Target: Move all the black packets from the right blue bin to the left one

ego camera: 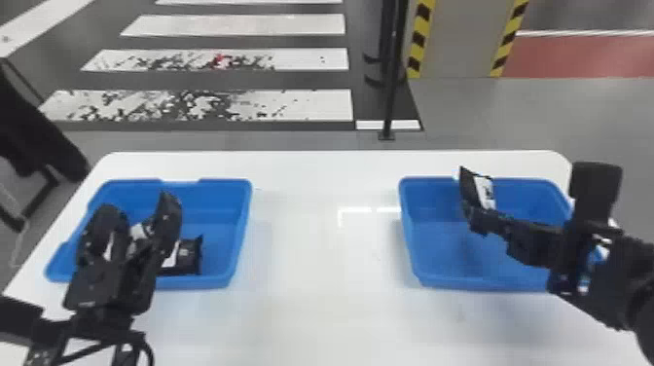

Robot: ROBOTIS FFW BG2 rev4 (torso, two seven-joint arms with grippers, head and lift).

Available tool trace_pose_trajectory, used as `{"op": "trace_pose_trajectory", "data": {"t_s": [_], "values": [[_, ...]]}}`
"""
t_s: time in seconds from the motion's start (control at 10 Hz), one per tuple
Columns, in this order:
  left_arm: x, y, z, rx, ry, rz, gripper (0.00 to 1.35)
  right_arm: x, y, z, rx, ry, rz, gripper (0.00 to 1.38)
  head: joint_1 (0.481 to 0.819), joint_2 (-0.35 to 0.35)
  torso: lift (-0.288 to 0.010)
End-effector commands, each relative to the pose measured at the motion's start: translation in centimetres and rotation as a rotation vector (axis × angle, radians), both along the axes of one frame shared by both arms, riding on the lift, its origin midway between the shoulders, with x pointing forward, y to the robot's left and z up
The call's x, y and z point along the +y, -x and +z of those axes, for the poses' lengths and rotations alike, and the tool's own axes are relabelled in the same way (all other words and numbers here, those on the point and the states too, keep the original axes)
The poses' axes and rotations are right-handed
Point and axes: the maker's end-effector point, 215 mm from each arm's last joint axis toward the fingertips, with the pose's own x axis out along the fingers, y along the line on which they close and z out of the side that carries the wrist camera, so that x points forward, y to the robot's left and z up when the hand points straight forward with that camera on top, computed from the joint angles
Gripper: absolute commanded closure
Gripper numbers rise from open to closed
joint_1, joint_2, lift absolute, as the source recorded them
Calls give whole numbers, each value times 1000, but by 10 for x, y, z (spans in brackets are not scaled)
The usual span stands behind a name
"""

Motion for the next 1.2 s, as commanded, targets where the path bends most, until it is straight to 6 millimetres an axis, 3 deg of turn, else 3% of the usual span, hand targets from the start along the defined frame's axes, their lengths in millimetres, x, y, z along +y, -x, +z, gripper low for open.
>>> {"op": "trace_pose_trajectory", "data": {"t_s": [0.0,0.1,0.2,0.3,0.4,0.6,0.8,1.1], "values": [[-8,1,0,-6,19,-13,186,33,8,53,-131,-60,86,1170,695,60,-168],[-17,1,5,-20,40,-30,186,72,10,91,-226,-115,204,1170,695,74,-168],[-33,-2,11,-19,58,-66,185,121,10,111,-278,-188,352,1170,695,103,-168],[-58,-5,18,-23,93,-121,182,163,8,118,-308,-249,476,1170,695,146,-168],[-86,-8,19,-20,128,-184,186,195,9,112,-301,-289,547,1170,695,176,-168],[-129,-8,16,3,151,-274,188,237,24,99,-265,-326,630,1170,695,186,-168],[-134,-10,12,18,109,-281,186,276,43,91,-236,-331,720,1170,695,196,-168],[-133,-12,12,17,47,-272,186,315,69,89,-223,-361,803,1170,695,253,-168]]}}
